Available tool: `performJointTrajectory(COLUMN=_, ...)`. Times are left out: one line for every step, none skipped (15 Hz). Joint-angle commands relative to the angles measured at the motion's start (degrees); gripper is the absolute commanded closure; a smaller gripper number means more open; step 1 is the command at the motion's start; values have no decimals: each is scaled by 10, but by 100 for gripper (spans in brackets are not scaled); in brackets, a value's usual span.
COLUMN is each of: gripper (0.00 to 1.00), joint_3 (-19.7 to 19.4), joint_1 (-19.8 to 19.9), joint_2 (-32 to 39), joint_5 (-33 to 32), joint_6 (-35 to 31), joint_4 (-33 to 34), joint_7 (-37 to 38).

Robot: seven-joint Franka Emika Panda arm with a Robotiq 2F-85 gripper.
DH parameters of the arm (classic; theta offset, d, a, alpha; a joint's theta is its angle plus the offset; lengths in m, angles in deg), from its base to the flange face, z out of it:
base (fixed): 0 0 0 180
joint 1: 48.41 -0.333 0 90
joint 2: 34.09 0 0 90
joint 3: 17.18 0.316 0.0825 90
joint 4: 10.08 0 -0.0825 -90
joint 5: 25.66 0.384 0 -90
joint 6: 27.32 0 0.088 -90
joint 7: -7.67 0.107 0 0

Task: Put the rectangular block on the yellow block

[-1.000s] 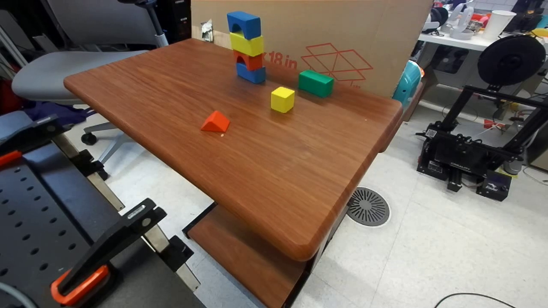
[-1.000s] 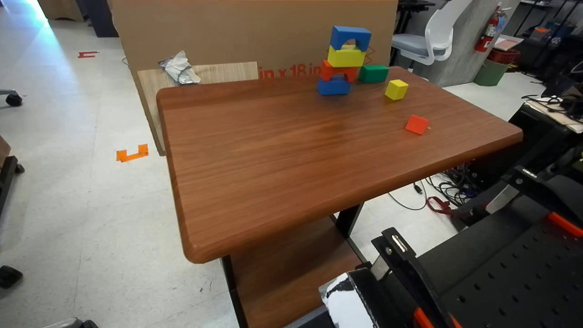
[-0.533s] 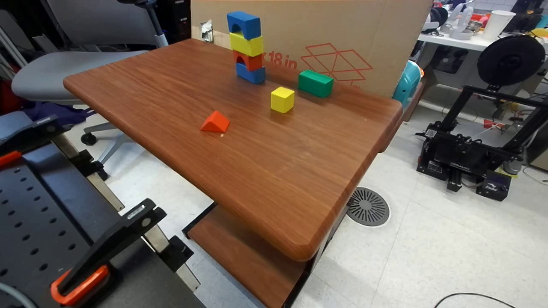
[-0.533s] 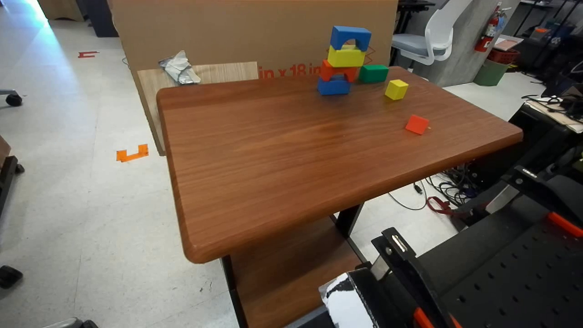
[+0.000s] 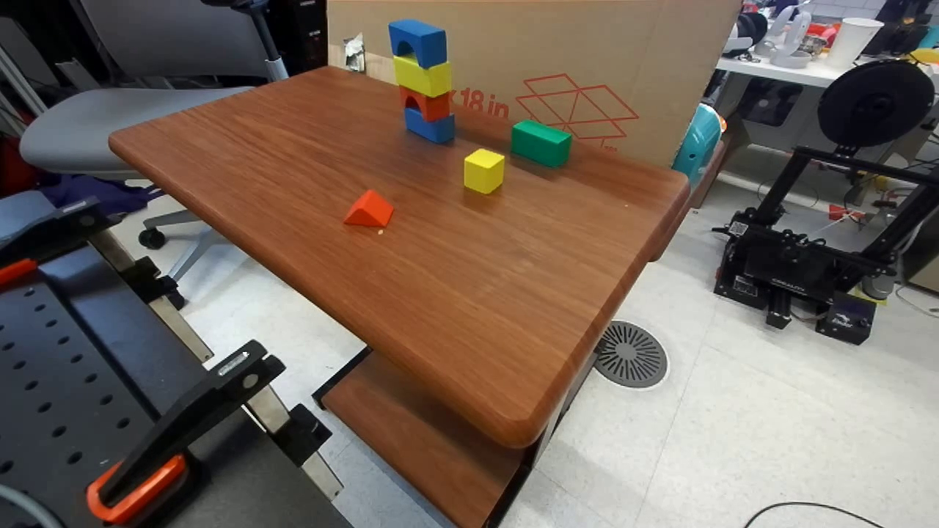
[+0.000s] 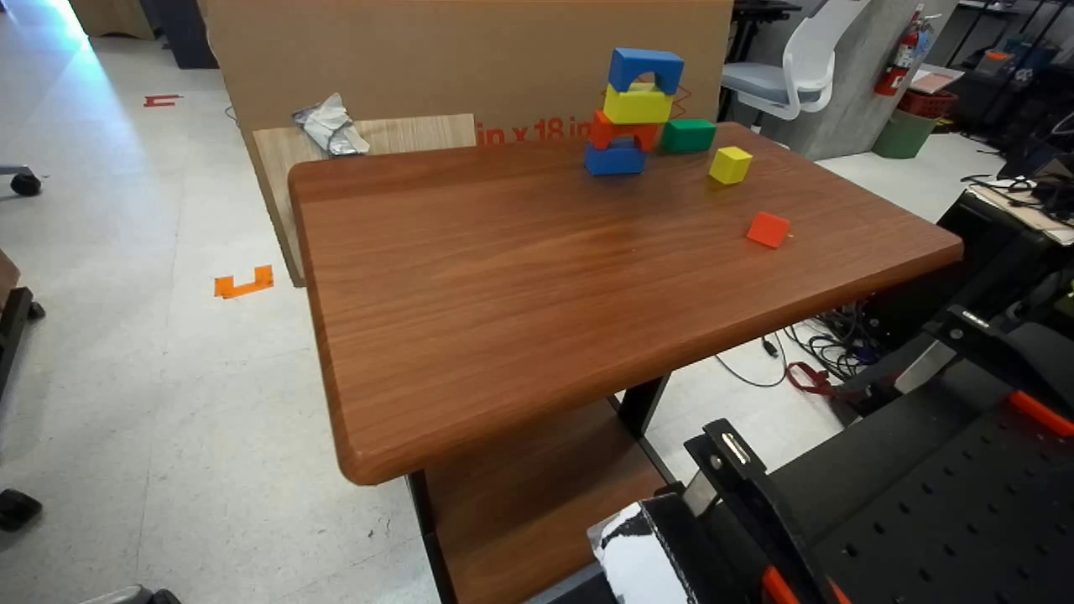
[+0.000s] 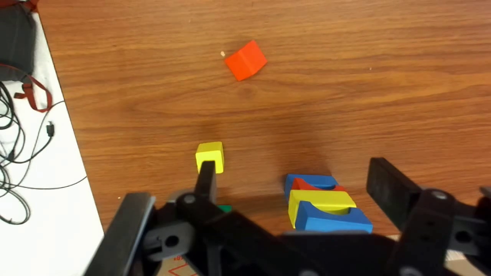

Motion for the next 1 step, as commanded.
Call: performJointTrajectory(gripper=0, joint_3=-1, joint_1=-1, joint_2=0, joint_5=0, joint_6=2, joint_4=1, joint_7=0)
